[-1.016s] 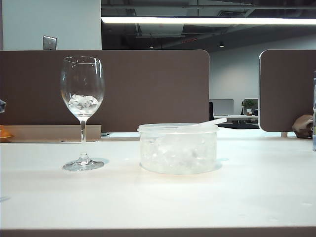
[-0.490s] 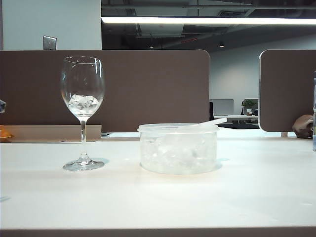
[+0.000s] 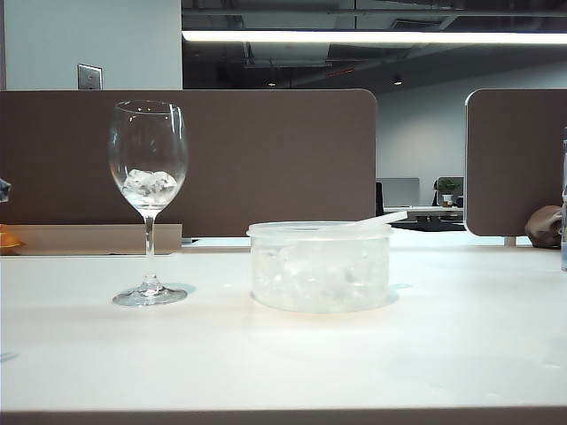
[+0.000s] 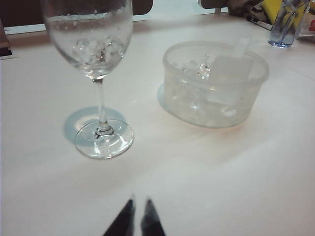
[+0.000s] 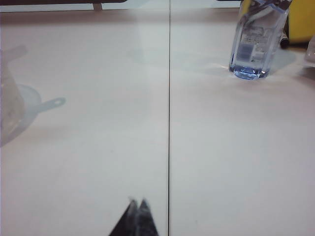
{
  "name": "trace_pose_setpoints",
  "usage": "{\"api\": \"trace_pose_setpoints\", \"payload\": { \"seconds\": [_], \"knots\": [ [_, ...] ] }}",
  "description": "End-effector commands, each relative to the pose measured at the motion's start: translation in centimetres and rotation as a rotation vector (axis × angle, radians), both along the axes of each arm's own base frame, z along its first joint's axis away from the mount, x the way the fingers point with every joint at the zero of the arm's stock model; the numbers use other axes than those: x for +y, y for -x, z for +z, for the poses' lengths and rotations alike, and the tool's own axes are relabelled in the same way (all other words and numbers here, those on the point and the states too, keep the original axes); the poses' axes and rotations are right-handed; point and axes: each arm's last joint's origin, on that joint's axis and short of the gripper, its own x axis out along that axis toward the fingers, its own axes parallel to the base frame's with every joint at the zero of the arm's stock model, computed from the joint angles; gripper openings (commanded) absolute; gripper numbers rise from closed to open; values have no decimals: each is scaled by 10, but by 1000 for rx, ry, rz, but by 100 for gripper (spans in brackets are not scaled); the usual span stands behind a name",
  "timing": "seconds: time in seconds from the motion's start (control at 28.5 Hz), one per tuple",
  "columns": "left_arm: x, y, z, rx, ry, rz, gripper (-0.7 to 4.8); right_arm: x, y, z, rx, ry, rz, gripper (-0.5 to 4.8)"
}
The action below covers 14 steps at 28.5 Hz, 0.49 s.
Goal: Pick up an ice shovel filled with ice cubes and pour the ice from the shovel into the glass.
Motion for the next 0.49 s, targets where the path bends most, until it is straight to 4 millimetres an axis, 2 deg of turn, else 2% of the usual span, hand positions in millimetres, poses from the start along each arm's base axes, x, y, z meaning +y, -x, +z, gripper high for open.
{"api": "trace_pose_setpoints", "payload": {
  "seconds": [0.04,0.49],
  "knots": [
    [0,0,0,0,-4,-3,29,0,0,-2,4,3,0,0],
    [0,0,0,0,-4,-3,29,-1,2,3,-66,-2,-4,0]
  ]
}}
